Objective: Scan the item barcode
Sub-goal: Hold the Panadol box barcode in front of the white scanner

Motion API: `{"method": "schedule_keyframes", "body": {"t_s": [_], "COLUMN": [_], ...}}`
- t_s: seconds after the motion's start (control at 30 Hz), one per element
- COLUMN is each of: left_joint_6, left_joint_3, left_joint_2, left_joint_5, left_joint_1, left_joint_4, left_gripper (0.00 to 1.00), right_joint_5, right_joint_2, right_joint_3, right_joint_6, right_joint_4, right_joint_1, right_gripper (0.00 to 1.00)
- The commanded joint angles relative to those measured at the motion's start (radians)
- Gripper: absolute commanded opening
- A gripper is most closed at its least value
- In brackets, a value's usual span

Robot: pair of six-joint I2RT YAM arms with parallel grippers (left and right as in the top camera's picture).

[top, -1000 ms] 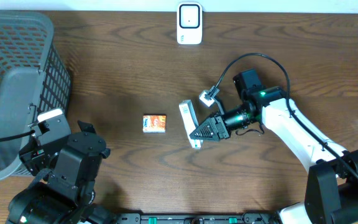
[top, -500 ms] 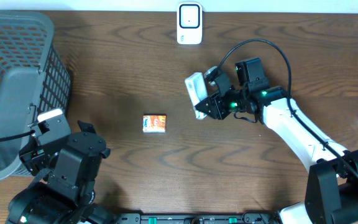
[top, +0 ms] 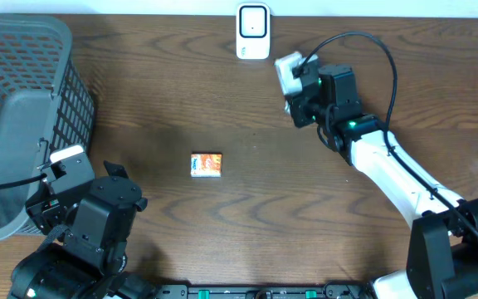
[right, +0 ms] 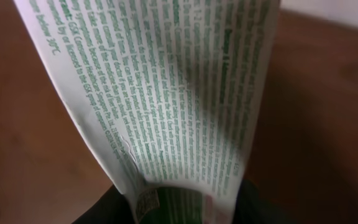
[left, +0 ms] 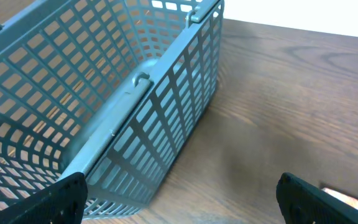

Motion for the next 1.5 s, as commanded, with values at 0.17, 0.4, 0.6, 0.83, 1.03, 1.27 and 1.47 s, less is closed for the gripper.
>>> {"method": "schedule_keyframes", "body": {"t_s": [0.17,0.4,0.6,0.83,1.03,1.27,1.47], "left_joint_6": [0.006,0.006,0.006,0.006,0.006,0.006,0.006], "left_joint_3": [0.006,0.006,0.006,0.006,0.006,0.006,0.006], "left_joint_2": [0.0,0.0,0.0,0.0,0.0,0.0,0.0], "left_joint_5": [-0.012,-0.012,-0.012,-0.012,-0.013,-0.012,-0.012], "left_joint_1": [0.005,0.005,0.005,0.005,0.005,0.005,0.005], "left_joint_4": [-0.003,-0.003,-0.003,-0.003,-0.003,-0.003,-0.003], "left_gripper": [0.97,0.97,0.97,0.97,0.97,0.97,0.97], "right_joint_5": [0.243,0.461,0.632,0.838,0.846,0.912,0.979], "right_joint_2": [0.155,0.373,0.562,0.784,0.863,0.852,0.75], "right_joint_3": [0.075,0.356,0.624,0.827,0.846,0.846,0.846], "right_joint_6": [-0.159,-0.357,-0.618,-0.982,-1.1,-1.111,-0.998], "right_joint_4": [0.096,0.09,0.108,0.303,0.344,0.446,0.272], "right_joint_1": [0.014,0.07,0.094,0.098,0.113,0.132,0.132], "right_gripper": [0.38,0.35,0.33,0.29,0.31,0.29,0.22]}}
